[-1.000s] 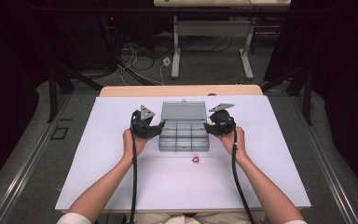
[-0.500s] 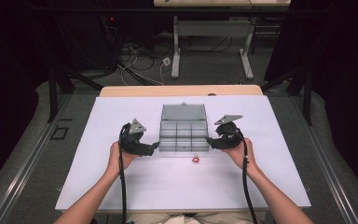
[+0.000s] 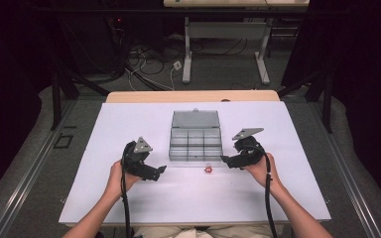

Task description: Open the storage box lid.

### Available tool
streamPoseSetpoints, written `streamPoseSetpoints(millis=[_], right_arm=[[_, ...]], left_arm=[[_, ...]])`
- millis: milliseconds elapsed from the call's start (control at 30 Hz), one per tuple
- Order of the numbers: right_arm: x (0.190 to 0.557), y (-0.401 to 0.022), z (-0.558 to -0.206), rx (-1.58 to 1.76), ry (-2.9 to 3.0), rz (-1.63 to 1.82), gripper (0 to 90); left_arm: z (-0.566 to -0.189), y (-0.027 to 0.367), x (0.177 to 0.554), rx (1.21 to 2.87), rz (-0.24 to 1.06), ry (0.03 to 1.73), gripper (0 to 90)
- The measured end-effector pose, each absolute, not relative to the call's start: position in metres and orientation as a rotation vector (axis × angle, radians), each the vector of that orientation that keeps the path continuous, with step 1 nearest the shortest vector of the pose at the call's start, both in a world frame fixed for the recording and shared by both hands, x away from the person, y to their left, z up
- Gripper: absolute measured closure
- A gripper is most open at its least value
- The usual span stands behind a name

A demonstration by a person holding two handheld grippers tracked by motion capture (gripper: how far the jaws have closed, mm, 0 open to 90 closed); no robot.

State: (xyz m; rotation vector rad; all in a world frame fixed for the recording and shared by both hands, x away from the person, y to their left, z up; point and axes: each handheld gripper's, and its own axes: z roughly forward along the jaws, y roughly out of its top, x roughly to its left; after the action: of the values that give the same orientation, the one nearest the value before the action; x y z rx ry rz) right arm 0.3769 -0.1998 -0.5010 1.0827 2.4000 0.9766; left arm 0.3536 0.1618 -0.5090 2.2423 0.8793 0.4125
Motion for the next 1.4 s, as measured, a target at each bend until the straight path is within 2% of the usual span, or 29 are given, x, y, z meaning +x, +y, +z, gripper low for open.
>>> streamPoseSetpoints(millis=[200,433,533,700,1400], right_arm=[[0.371,-0.201,-0.503,1.083,2.427,1.014,16.4],[0.362,-0.194,-0.506,1.018,2.493,1.065,13.4],[0.361,-0.191,-0.506,1.006,2.522,1.074,7.7],[0.361,-0.187,-0.508,0.999,2.557,1.062,4.0],[0.355,-0.172,-0.518,0.907,2.654,1.034,0.0]], left_arm=[[-0.509,0.163,0.341,2.267,0.458,0.868,0.0],[-0.509,0.171,0.334,2.268,0.458,0.885,0.0],[-0.508,0.175,0.334,2.261,0.469,0.886,0.0],[-0.510,0.178,0.336,2.259,0.464,0.899,0.0],[-0.513,0.180,0.343,2.270,0.485,0.875,0.0]])
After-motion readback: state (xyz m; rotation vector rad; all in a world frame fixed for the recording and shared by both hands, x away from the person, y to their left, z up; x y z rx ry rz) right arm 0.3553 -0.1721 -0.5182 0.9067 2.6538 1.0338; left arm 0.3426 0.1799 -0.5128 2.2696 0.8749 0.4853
